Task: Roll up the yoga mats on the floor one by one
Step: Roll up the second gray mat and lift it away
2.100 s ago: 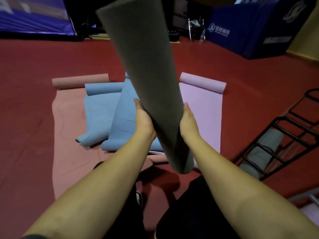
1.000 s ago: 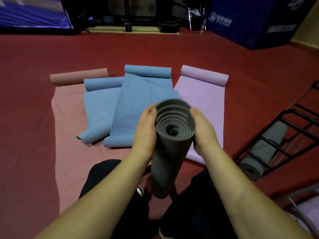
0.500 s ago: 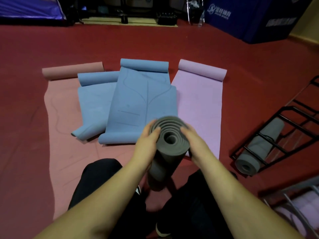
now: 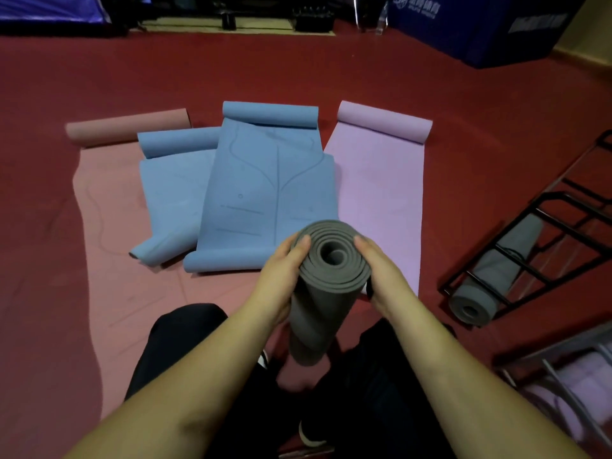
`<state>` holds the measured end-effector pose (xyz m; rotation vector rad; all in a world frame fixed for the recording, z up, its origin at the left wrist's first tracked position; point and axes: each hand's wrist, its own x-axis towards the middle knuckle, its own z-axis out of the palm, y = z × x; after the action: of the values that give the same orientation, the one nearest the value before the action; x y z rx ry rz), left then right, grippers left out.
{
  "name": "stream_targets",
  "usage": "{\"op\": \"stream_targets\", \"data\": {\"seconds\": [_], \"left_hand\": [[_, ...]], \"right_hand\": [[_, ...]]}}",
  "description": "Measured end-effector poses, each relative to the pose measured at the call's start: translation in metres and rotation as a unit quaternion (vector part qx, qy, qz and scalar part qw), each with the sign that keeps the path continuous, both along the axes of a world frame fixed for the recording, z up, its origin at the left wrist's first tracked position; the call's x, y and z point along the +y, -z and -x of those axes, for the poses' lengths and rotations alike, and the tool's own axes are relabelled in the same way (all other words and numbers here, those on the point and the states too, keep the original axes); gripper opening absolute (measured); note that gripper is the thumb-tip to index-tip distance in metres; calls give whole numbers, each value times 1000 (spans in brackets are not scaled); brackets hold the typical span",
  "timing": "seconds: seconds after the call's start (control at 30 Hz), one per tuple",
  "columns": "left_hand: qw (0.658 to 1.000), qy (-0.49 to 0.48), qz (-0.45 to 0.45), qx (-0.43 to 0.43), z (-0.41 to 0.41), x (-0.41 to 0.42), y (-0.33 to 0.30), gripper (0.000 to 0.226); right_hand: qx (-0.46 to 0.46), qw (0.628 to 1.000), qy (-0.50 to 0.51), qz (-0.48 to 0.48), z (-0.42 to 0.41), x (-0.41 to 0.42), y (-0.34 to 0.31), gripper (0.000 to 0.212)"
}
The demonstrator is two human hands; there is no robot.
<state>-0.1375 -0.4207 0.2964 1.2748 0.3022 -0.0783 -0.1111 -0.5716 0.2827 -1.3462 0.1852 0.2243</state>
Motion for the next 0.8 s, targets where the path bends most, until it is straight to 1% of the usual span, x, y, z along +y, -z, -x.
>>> {"op": "stream_targets", "data": {"seconds": [0.07,0.1,0.17,0.23,0.27,0.33,0.4,0.5,0.57,0.67,0.7,0.77,0.8], "left_hand": [[1000,-2,0,24,-7,-3,-5,25],[1000,-3,0,27,-11,-4,-11,26],[1000,-2,-12,12,-15,-3,-22,23],[1000,-3,-15,-13,-14,-1,-25,18],[1000,-5,-15,-21,-12,-1,-21,19],[999,5,-36,-18,-9,-3,-10,26],[996,24,-80,-8,-11,-6,4,33],[986,59,-155,29,-30,-4,1,36],[970,110,-213,50,-48,-4,-9,34],[932,150,-325,54,-68,-12,-23,32],[928,162,-332,43,-73,-19,-26,38],[927,188,-323,15,-85,-34,-30,62],[924,196,-327,7,-90,-42,-30,70]], "right_hand": [[-3,1000,7,24,-5,5,-6,33],[-5,1000,9,29,-7,5,-12,35],[-16,999,6,29,-10,5,-23,41],[-38,999,14,20,-7,-1,-24,34],[-52,998,16,12,-4,-4,-23,32],[-52,998,17,22,-1,-10,-11,32],[-41,997,16,60,-4,-14,-1,30],[-35,994,14,107,-19,-25,2,22],[-29,994,19,101,-28,-35,2,21],[-19,996,7,87,-38,-43,7,22],[-14,997,8,82,-45,-47,9,25],[-1,998,18,60,-59,-60,9,29],[9,998,27,48,-66,-68,9,30]]}}
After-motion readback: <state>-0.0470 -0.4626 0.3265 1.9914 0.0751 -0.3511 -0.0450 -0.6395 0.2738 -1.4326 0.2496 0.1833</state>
